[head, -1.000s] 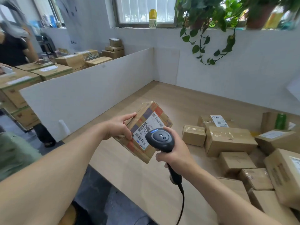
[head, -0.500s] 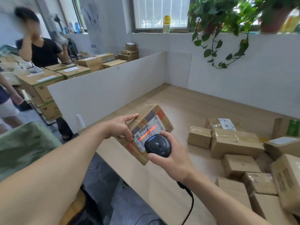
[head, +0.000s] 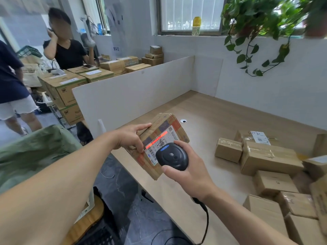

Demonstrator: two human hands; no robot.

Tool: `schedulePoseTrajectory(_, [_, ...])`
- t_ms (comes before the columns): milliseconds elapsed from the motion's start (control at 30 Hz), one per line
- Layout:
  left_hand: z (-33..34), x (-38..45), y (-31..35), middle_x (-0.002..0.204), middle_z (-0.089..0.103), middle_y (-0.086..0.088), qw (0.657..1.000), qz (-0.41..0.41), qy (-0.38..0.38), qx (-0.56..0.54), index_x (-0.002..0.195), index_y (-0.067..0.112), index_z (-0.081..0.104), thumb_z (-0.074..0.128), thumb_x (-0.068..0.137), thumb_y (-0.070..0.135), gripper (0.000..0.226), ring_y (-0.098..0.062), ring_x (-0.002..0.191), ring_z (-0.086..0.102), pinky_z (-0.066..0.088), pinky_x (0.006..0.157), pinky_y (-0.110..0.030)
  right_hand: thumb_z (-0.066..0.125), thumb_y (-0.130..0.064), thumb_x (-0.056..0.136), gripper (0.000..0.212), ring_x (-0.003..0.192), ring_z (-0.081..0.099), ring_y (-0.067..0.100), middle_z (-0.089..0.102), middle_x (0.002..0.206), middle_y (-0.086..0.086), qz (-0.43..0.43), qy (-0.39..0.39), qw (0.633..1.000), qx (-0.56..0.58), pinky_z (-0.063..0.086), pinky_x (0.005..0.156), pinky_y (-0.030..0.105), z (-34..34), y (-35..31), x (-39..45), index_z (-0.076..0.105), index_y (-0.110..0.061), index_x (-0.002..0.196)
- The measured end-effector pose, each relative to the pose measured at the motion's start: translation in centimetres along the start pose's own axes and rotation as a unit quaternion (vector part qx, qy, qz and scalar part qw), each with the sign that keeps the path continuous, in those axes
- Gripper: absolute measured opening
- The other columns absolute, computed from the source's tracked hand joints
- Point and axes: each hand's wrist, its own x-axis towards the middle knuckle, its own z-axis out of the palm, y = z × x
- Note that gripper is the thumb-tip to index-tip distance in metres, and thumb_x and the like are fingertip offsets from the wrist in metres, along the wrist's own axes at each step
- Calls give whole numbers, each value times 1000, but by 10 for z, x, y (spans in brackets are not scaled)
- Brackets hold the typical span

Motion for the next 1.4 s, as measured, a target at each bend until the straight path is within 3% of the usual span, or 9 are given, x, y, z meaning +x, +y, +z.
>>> schedulePoseTrajectory(300, [-36, -21, -31, 126, 58, -5, 1000, 1, 13, 0, 148, 49, 39, 79, 54, 4, 112, -26, 105, 66, 62, 79, -42, 81, -50, 56, 87, 105, 68, 2, 68, 116, -18, -9, -13, 1000, -5, 57, 93, 23, 44, -18, 4, 51, -36, 137])
schedulePoseTrajectory(433, [-53, -29, -42, 115, 60, -7, 999, 12, 25, -23, 154, 43, 32, 75, 69, -14, 110, -29, 99, 69, 62, 81, -46, 81, -50, 57, 83, 105, 68, 2, 69, 113, -21, -19, -3, 1000, -4, 57, 94, 27, 65, -29, 7, 53, -37, 135])
schedulePoseTrajectory(567, [-72, -36, -57, 108, 61, -8, 992, 33, 84, -90, 159, 37, 14, 69, 73, -22, 118, -31, 93, 70, 60, 84, -53, 81, -51, 57, 81, 96, 71, 10, 69, 111, -17, -14, 11, 1000, 18, 60, 82, 35, 90, -38, 14, 55, -38, 132])
schedulePoseTrajectory(667, [-87, -38, -73, 116, 58, -8, 977, 43, 151, -145, 160, 36, 5, 77, 67, -16, 128, -35, 104, 66, 57, 90, -56, 80, -48, 56, 81, 78, 69, 8, 71, 112, -7, -2, 13, 999, 52, 53, 65, 24, 108, -50, 20, 55, -34, 132])
schedulePoseTrajectory(833, [-108, -45, -103, 135, 48, -7, 963, 58, 216, -151, 156, 47, -3, 89, 38, 22, 152, -32, 117, 61, 55, 96, -54, 78, -28, 67, 61, 65, 65, 8, 72, 105, -1, 3, 15, 993, 115, 52, 54, 25, 138, -68, 30, 58, -33, 125])
schedulePoseTrajectory(1000, [-122, -56, -119, 116, 52, 7, 948, 103, 233, -192, 158, 41, 1, 84, 66, -11, 135, -29, 115, 63, 60, 78, -35, 77, -26, 68, 59, 64, 65, 10, 71, 100, 5, 9, 15, 990, 139, 48, 48, 21, 166, -81, 37, 58, -33, 124])
schedulePoseTrajectory(1167, [-137, -64, -138, 115, 52, 8, 941, 109, 249, -202, 159, 40, 1, 83, 67, -14, 134, -24, 116, 60, 56, 64, -19, 78, -27, 68, 64, 63, 65, 12, 71, 99, 7, 15, 13, 987, 158, 47, 46, 21, 189, -89, 41, 57, -31, 128])
schedulePoseTrajectory(1300, [-147, -69, -153, 124, 57, -5, 935, 121, 266, -204, 157, 44, 4, 87, 63, -11, 137, -28, 117, 62, 59, 90, -44, 79, -27, 67, 61, 58, 62, 17, 71, 94, 8, 20, 8, 984, 176, 47, 46, 23, 203, -95, 42, 57, -33, 124])
schedulePoseTrajectory(1400, [-153, -72, -162, 128, 59, -7, 927, 132, 281, -210, 157, 42, 9, 90, 60, -10, 136, -25, 120, 61, 57, 94, -46, 79, -25, 67, 59, 58, 62, 16, 70, 91, 8, 15, 6, 982, 186, 46, 44, 23, 212, -98, 44, 58, -33, 122])
